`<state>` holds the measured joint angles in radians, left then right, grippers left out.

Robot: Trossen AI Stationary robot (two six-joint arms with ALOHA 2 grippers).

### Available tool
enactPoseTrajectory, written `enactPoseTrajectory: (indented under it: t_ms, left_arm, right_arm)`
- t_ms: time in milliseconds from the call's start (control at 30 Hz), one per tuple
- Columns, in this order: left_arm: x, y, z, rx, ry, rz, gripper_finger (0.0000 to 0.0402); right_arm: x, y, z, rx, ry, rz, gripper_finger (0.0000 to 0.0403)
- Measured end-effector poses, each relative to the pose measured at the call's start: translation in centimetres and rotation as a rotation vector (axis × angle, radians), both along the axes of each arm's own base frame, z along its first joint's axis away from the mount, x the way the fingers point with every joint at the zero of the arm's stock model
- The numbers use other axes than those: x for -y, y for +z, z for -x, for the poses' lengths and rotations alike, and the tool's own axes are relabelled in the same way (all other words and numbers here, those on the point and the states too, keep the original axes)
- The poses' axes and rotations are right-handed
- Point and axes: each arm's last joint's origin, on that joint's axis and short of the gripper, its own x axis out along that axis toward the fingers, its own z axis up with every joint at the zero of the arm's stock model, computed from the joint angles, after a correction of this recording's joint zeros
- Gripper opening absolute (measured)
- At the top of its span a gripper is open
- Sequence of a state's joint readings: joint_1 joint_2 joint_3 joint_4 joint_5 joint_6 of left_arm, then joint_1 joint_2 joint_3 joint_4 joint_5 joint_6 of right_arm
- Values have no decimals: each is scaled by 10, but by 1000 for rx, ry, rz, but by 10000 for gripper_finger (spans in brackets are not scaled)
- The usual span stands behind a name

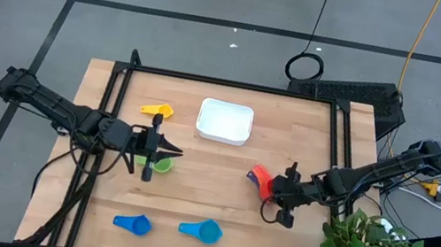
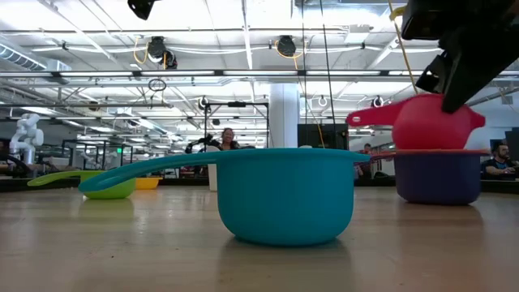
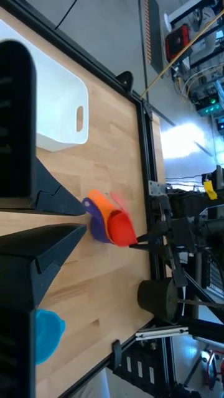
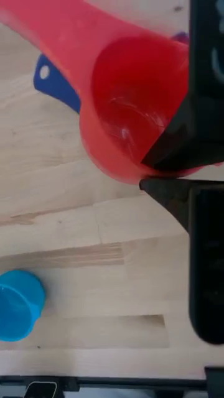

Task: Nest measuring cups in basket
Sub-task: Stack the red measuring cup on top of the orange measuring cup

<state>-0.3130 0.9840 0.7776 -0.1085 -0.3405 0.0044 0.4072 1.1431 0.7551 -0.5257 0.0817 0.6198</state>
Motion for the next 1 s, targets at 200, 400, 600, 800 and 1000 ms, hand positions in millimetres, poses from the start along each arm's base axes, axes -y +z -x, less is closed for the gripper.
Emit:
enactPoseTrajectory:
  t_ms: [200,400,600,800,1000]
  left_arm:
    - [0,0,0,0,0,1,37]
    - [0,0,0,0,1,3,37]
    - [0,0,0,0,1,3,37]
    - [0,0,0,3,2,5,37]
    - [0,0,0,3,2,6,37]
  right_arm:
    - [-1,5,-2,15,11,0,3]
    - [0,13,-1,-9,-3,39,1]
    - [0,27,-4,-40,-45,89,1]
    - [-4,15,-12,-190,-44,144,1]
    - [-8,-5,-19,-311,-44,168,0]
